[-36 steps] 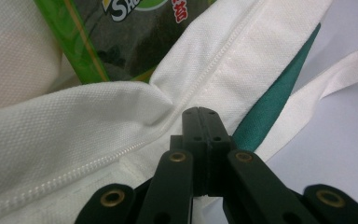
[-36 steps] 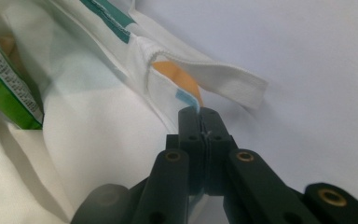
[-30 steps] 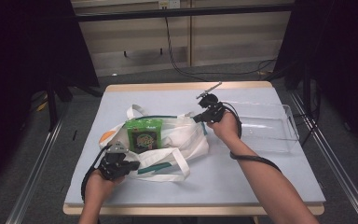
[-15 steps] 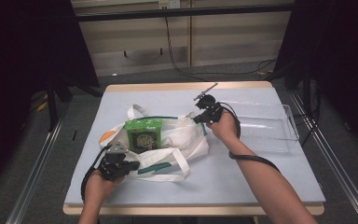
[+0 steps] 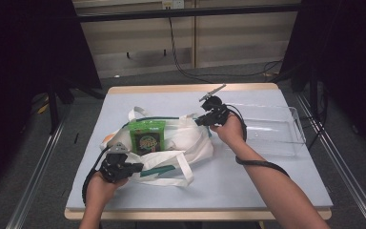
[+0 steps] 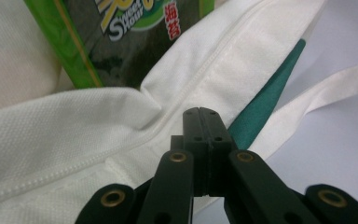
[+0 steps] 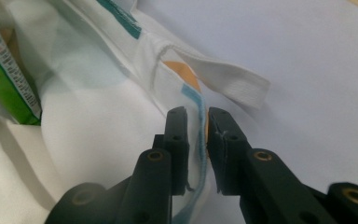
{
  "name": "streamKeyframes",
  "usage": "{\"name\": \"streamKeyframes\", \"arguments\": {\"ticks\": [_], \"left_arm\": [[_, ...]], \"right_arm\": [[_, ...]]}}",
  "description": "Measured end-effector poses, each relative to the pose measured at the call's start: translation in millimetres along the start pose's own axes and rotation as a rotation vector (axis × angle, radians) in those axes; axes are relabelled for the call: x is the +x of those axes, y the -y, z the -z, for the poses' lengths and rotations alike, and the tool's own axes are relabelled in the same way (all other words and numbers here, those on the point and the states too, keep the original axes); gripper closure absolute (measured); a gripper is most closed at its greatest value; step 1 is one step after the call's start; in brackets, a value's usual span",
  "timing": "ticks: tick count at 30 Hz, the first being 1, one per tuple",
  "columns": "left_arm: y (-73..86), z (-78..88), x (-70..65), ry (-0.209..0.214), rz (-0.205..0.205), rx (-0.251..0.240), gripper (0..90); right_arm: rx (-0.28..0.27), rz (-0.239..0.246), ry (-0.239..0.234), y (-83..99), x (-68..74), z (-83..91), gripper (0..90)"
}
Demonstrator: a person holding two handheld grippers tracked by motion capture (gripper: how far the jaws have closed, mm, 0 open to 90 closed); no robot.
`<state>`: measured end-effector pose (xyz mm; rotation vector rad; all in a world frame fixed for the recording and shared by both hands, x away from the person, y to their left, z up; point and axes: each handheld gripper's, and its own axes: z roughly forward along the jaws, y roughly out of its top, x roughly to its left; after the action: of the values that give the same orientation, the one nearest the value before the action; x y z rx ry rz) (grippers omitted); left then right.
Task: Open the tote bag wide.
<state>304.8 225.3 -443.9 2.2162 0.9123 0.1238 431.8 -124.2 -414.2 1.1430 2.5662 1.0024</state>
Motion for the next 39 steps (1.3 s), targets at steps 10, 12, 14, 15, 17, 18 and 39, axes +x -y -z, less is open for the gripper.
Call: {"name": "streamKeyframes", "arguments": {"ticks": [10,12,14,15,17,18,39], "left_arm": [[-14.5,15.8,2.5,-0.056,0.003,-0.077,83.1],[-15.0,17.4,4.7,-0.053,0.029,-0.081,83.0],[-15.1,18.6,6.4,-0.076,0.028,-0.071,80.7],[-14.9,18.1,6.3,-0.089,0.030,-0.070,80.6],[-14.3,17.6,7.7,-0.101,0.033,-0.077,79.8],[-14.1,18.0,8.0,-0.111,0.033,-0.068,79.7],[-20.1,22.4,10.2,-0.151,0.053,-0.119,61.5]], "right_arm": [[-0.015,0.007,-0.004,0.9,3.0,3.7,77.8],[-0.022,0.002,0.000,0.3,4.1,6.0,72.5],[-0.035,0.010,0.008,-0.8,4.6,8.6,71.7],[-0.036,0.002,0.005,-1.6,5.6,10.6,70.7],[-0.056,0.020,-0.001,-3.4,7.0,13.6,70.3],[-0.058,0.012,-0.001,-4.6,9.2,15.2,70.2],[-0.102,0.048,-0.032,-13.7,21.7,24.8,73.3]]}}
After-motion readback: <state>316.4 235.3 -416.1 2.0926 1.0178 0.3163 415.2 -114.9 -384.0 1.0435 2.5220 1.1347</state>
